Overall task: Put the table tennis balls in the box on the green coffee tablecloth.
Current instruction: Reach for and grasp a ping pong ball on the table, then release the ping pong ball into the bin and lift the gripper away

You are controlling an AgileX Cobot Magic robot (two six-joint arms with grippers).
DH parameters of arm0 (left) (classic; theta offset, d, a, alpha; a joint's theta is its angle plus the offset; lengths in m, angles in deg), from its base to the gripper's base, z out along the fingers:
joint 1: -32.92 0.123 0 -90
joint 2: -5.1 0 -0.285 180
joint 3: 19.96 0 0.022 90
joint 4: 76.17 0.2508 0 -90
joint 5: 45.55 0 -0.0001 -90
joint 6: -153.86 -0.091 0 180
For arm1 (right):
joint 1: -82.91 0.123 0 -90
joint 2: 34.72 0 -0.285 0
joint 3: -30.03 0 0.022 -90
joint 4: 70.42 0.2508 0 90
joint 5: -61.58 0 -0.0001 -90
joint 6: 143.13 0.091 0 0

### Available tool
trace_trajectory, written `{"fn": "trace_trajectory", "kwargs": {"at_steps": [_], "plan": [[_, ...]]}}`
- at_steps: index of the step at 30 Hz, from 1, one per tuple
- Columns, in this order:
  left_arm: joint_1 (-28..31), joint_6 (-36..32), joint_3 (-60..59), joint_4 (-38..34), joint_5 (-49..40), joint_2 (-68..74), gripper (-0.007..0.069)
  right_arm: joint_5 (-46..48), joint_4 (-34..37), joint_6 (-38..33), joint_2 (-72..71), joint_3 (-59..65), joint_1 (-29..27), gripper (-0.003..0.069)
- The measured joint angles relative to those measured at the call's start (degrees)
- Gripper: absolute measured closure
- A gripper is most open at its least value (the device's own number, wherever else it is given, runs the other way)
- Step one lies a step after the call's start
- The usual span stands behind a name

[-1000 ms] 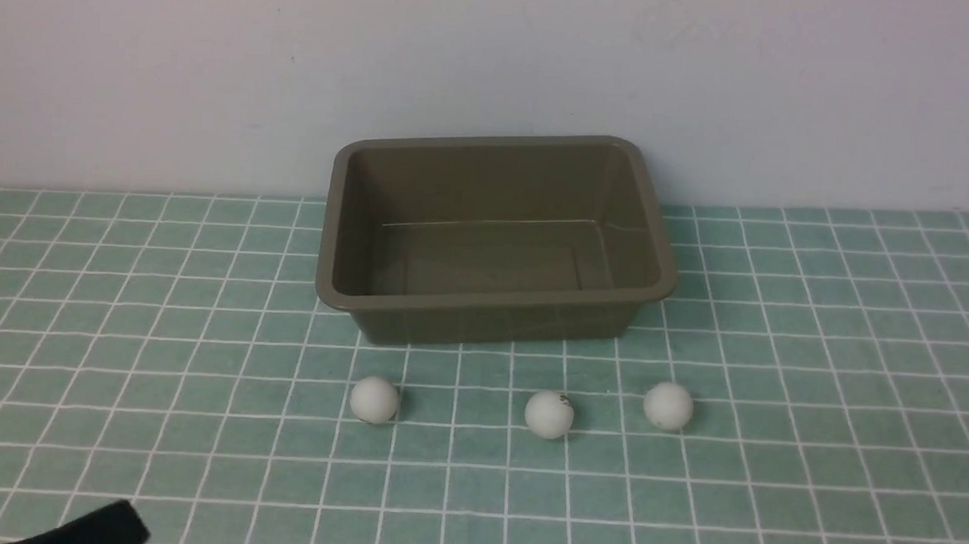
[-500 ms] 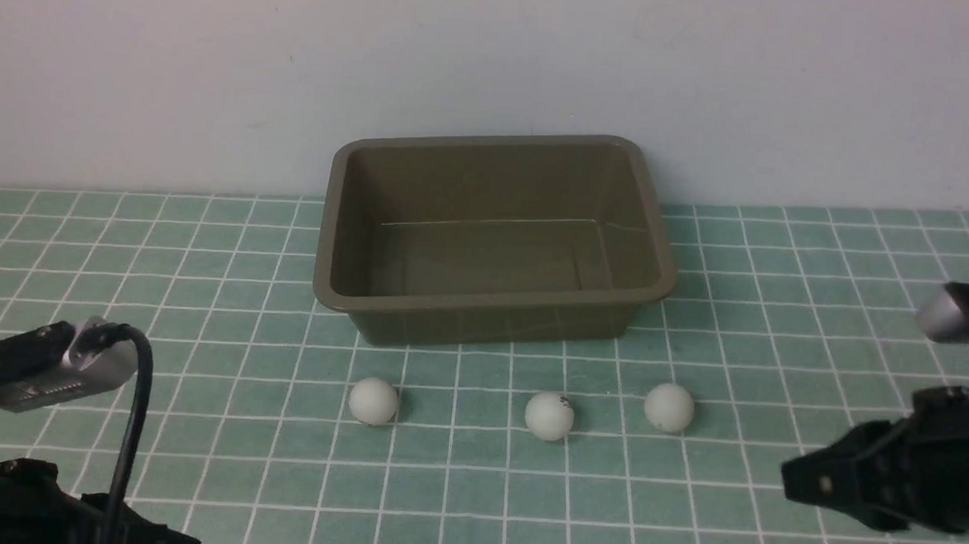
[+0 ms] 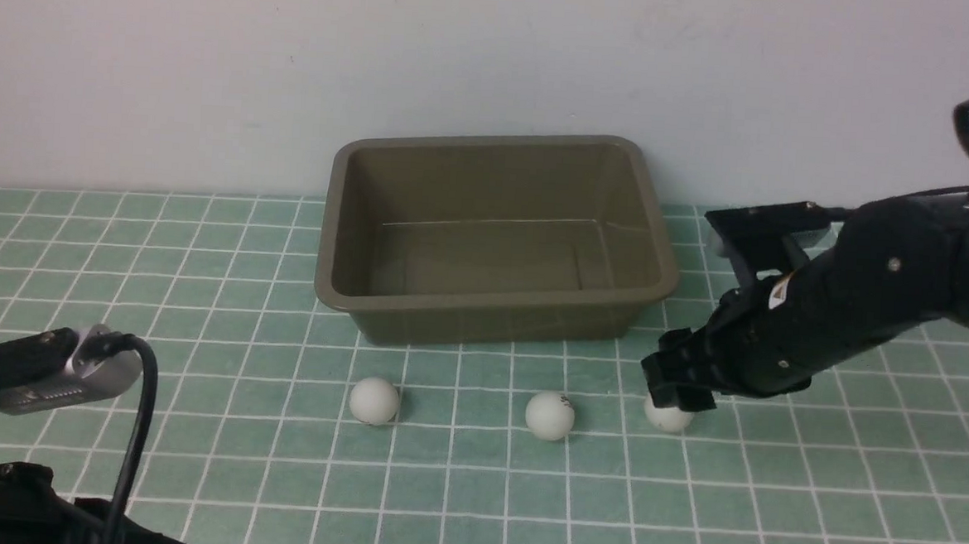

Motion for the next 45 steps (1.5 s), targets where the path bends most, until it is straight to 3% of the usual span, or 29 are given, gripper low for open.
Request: {"fn": "trace_trajectory", "kwargs": {"at_steps": [7, 10, 13, 16, 23, 27, 36, 45], "plan": [[0.0, 0.0, 0.0, 0.0, 0.0, 0.0, 0.0628, -3.0, -0.2, 0.1, 5.4, -0.1, 0.0, 0.0176], [0.0, 0.0, 0.0, 0.0, 0.0, 0.0, 0.0628, -3.1, -0.3, 0.1, 6.6, -0.1, 0.0, 0.0213], [0.0, 0.0, 0.0, -0.1, 0.0, 0.0, 0.0628, -3.1, -0.3, 0.1, 7.2, -0.1, 0.1, 0.0314], [0.0, 0.0, 0.0, -0.1, 0.0, 0.0, 0.0628, -2.9, -0.3, 0.0, 6.6, -0.1, 0.4, 0.0308], [0.0, 0.0, 0.0, -0.1, 0.0, 0.0, 0.0628, 7.8, -0.3, 0.0, -5.7, -2.5, 2.7, 0.0308], [0.0, -0.1, 0.0, -0.1, -0.1, 0.0, 0.0628, 13.4, -0.4, 0.0, -10.5, -12.3, 2.9, 0.0308], [0.0, -0.1, 0.0, -0.2, -0.4, 0.0, 0.0628, 14.5, -0.8, -0.2, 11.6, -37.5, 2.9, 0.0308], [0.0, -0.4, 0.0, -0.2, -0.7, 0.0, 0.0628, 11.7, -1.9, -0.2, 23.1, -42.9, 2.9, 0.0297]]}}
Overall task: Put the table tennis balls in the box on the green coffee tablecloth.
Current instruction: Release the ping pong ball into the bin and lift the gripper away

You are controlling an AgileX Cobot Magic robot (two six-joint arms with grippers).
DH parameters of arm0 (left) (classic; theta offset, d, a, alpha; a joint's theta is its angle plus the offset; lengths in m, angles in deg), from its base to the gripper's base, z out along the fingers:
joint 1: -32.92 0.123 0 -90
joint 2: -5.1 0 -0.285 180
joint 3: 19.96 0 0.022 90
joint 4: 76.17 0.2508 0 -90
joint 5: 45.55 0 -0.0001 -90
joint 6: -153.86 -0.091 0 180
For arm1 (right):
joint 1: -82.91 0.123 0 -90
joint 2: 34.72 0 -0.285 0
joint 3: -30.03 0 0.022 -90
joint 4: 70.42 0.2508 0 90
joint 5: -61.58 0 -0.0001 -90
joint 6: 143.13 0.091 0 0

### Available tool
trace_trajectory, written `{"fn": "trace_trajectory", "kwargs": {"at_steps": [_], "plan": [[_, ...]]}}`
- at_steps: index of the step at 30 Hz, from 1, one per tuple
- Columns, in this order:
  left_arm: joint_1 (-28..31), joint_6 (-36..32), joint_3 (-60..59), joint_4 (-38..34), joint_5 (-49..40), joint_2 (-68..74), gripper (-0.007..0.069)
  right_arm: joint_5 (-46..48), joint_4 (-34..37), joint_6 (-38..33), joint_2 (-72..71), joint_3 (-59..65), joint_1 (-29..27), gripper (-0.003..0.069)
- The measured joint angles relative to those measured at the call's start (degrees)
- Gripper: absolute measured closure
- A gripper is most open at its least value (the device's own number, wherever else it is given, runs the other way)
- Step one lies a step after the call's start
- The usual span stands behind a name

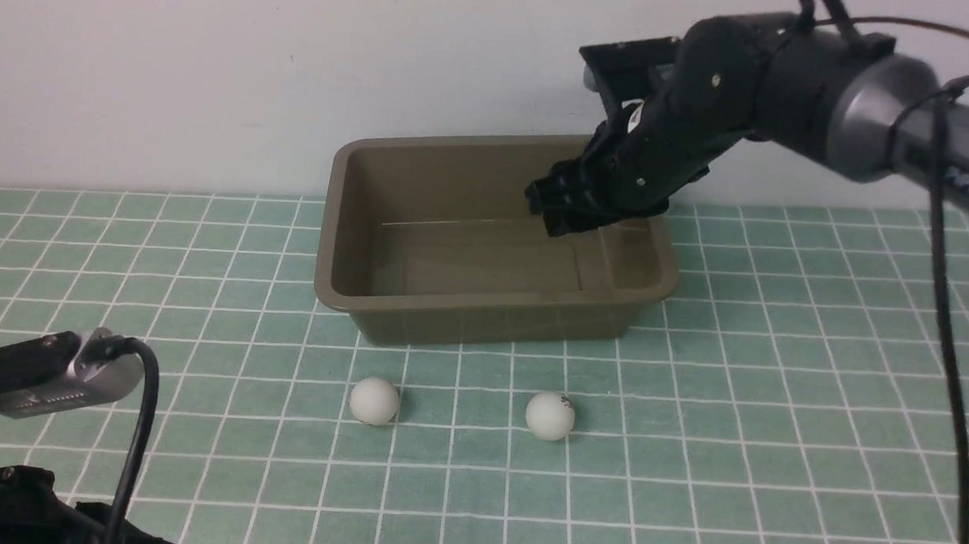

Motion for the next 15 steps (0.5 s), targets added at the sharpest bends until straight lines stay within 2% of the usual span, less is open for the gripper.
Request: {"fn": "trace_trajectory", "kwargs": {"at_steps": [2, 7, 10, 13, 15], "plan": [[0.0, -0.2, 0.0, 0.0, 0.0, 0.0, 0.0628, -0.4, -0.1, 0.0, 0.7, 0.0, 0.0, 0.0270], [0.0, -1.0, 0.0, 0.0, 0.0, 0.0, 0.0628, -0.5, -0.5, 0.4, 1.2, 0.0, 0.0, 0.0146], [0.0, -1.0, 0.0, 0.0, 0.0, 0.0, 0.0628, -0.3, -0.9, 0.7, 1.2, -0.1, 0.0, 0.0103], [0.0, -1.0, 0.0, 0.0, 0.0, 0.0, 0.0628, 1.1, -1.4, 0.8, 1.2, -0.1, 0.0, 0.0088], [0.0, -1.0, 0.0, 0.0, 0.0, 0.0, 0.0628, 2.6, -1.5, 0.8, 0.8, -0.1, 0.0, 0.0102]]}}
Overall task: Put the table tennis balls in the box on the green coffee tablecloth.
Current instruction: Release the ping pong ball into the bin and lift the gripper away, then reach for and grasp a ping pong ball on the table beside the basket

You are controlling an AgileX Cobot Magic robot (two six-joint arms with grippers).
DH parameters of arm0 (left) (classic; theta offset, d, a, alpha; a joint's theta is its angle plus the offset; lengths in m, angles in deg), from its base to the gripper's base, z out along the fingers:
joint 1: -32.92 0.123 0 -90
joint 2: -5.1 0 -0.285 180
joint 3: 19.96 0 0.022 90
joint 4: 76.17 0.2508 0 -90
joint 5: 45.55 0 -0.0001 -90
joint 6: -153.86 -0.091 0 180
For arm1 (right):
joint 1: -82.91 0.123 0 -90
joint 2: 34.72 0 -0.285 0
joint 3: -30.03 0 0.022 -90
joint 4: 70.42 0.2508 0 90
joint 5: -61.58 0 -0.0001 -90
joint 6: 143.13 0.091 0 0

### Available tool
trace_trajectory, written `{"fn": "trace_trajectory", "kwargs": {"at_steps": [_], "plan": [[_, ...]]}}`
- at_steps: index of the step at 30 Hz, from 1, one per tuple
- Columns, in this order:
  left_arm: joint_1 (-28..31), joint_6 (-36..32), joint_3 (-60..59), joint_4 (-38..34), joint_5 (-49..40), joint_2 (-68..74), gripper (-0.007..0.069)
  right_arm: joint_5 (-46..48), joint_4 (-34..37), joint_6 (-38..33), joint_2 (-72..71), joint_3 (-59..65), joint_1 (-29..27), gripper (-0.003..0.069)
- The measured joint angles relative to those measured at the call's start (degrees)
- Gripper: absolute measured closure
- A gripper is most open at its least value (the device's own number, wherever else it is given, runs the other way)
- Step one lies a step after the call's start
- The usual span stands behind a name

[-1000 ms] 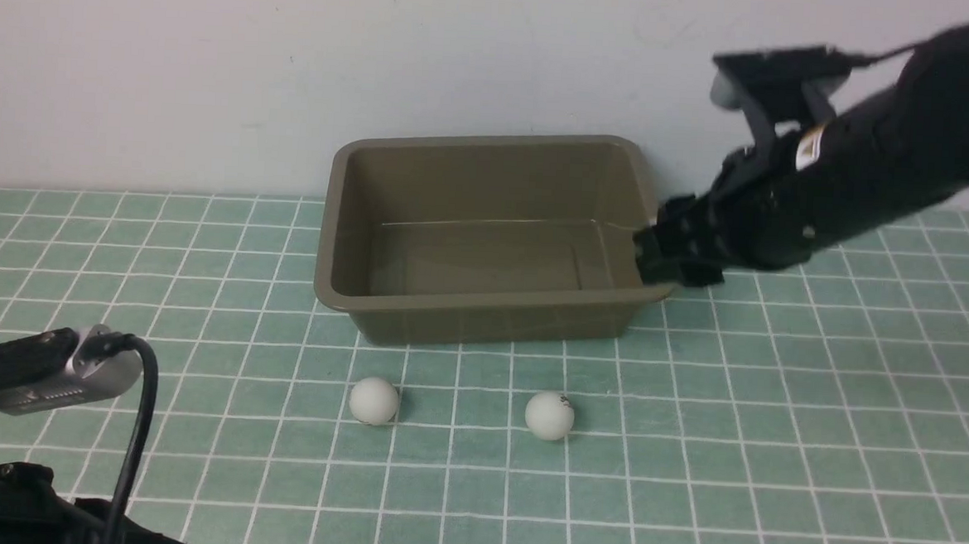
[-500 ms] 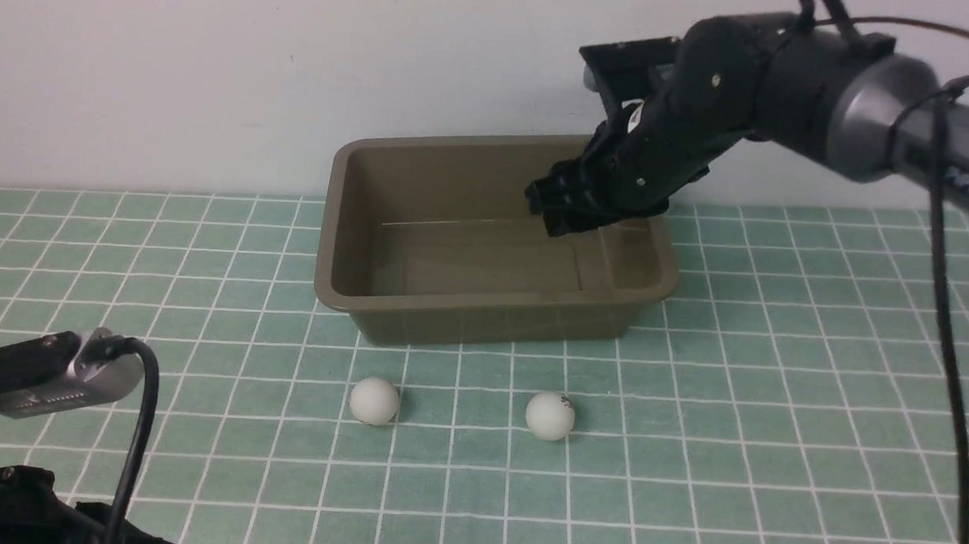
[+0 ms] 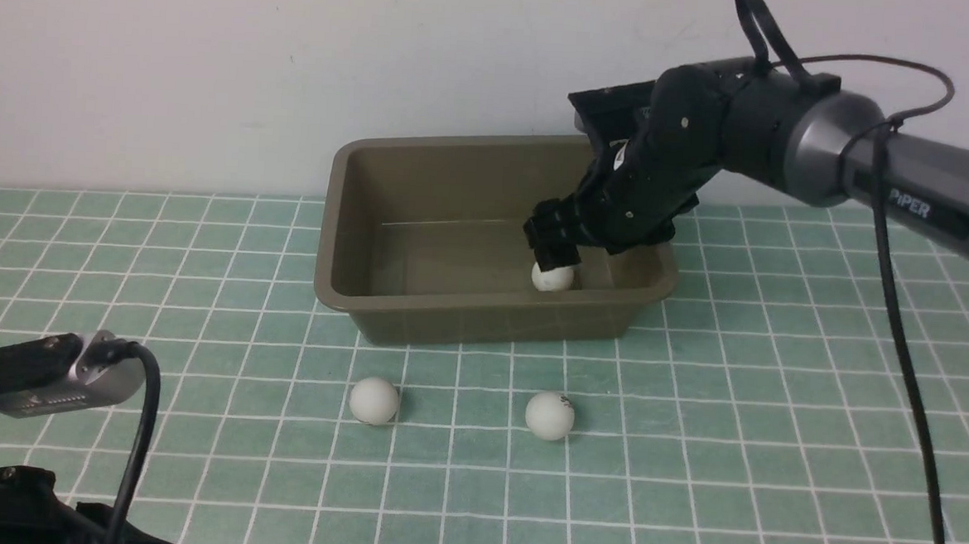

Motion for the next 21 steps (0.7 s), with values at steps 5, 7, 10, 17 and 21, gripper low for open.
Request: {"fn": "trace_trajectory", "kwargs": {"at_steps": [5, 7, 10, 17, 21], "plan": [[0.0, 0.0, 0.0, 0.0, 0.0, 0.0, 0.0628, 4.7, -1.6, 0.0, -4.0, 0.0, 0.0, 0.0264], [0.0, 0.0, 0.0, 0.0, 0.0, 0.0, 0.0628, 6.4, -2.3, 0.0, -6.8, 0.0, 0.0, 0.0379], [0.0, 0.0, 0.0, 0.0, 0.0, 0.0, 0.0628, 9.8, -2.9, 0.2, -17.6, 0.5, 0.0, 0.0624], [0.0, 0.0, 0.0, 0.0, -0.8, 0.0, 0.0628, 7.4, -2.9, 0.7, -33.8, 13.3, 0.0, 0.0673], [0.0, 0.0, 0.0, 0.0, -0.9, 0.0, 0.0628, 0.1, -2.8, 1.7, -47.9, 29.2, 0.0, 0.0676]]}}
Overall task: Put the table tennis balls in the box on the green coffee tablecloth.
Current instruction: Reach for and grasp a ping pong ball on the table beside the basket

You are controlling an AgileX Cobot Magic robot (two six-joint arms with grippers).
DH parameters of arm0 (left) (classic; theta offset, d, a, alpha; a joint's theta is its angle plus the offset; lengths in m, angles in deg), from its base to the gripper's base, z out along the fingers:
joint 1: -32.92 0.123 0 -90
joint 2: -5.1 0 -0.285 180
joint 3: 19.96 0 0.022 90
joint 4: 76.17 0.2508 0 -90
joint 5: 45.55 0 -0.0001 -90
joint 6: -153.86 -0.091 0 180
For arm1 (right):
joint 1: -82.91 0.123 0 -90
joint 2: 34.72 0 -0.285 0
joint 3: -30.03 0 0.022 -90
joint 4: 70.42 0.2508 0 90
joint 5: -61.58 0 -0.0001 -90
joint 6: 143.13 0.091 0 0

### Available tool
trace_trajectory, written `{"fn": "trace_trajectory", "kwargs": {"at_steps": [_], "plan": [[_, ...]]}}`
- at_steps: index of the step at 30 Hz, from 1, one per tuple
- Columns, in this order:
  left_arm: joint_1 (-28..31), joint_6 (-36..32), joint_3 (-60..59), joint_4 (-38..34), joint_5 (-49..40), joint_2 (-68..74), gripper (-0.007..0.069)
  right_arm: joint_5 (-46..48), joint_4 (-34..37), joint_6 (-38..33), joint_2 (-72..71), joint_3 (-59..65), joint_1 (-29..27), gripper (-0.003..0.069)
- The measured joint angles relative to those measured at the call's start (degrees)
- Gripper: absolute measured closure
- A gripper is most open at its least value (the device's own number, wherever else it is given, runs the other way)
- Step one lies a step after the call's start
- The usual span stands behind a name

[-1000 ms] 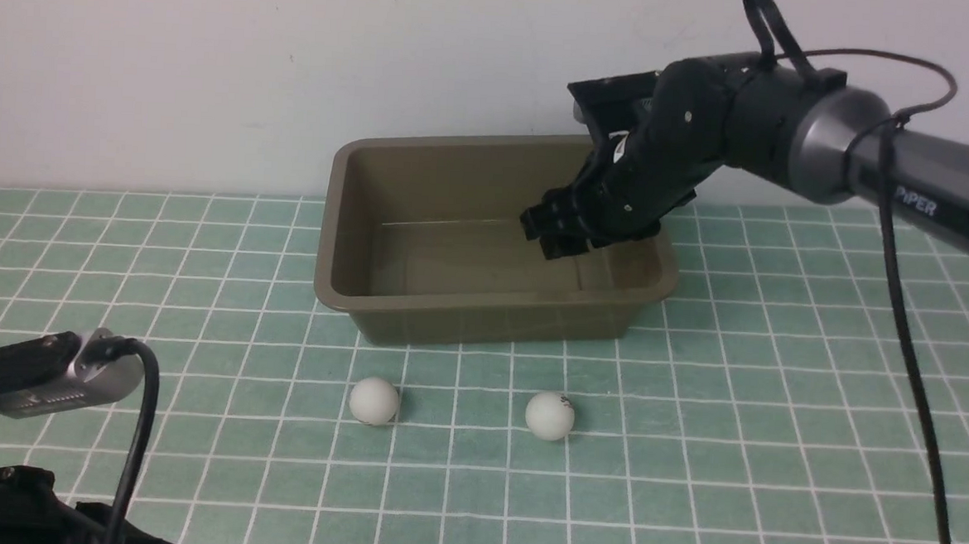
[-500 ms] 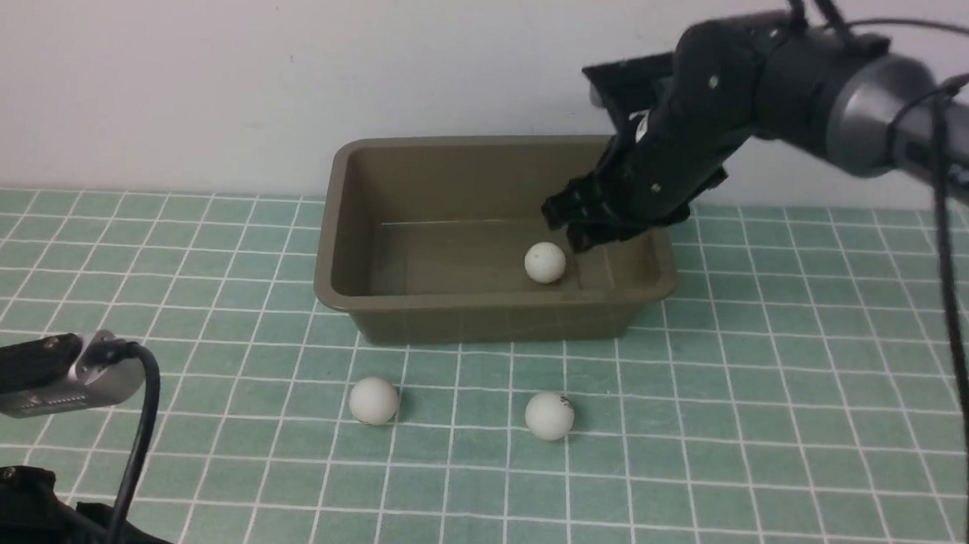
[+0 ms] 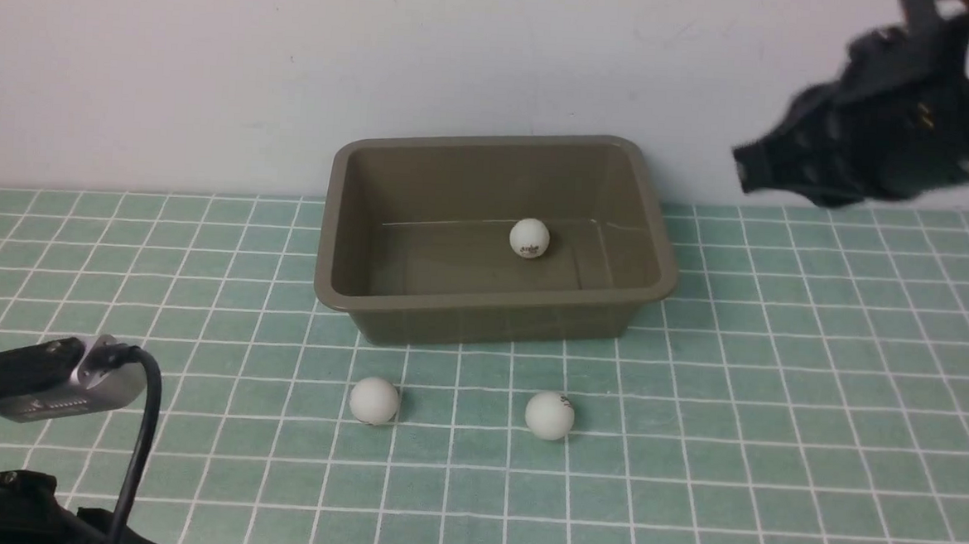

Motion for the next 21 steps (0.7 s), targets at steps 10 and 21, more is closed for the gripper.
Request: {"fn": "trace_trajectory", "kwargs": {"at_steps": [10, 21], "plan": [[0.0, 0.0, 0.0, 0.0, 0.0, 0.0, 0.0628, -26.9, 0.1, 0.0, -28.7, 40.5, 0.0, 0.0676], [0.0, 0.0, 0.0, 0.0, 0.0, 0.0, 0.0628, -45.4, 0.1, 0.4, -35.2, 56.5, 0.0, 0.0676]]}}
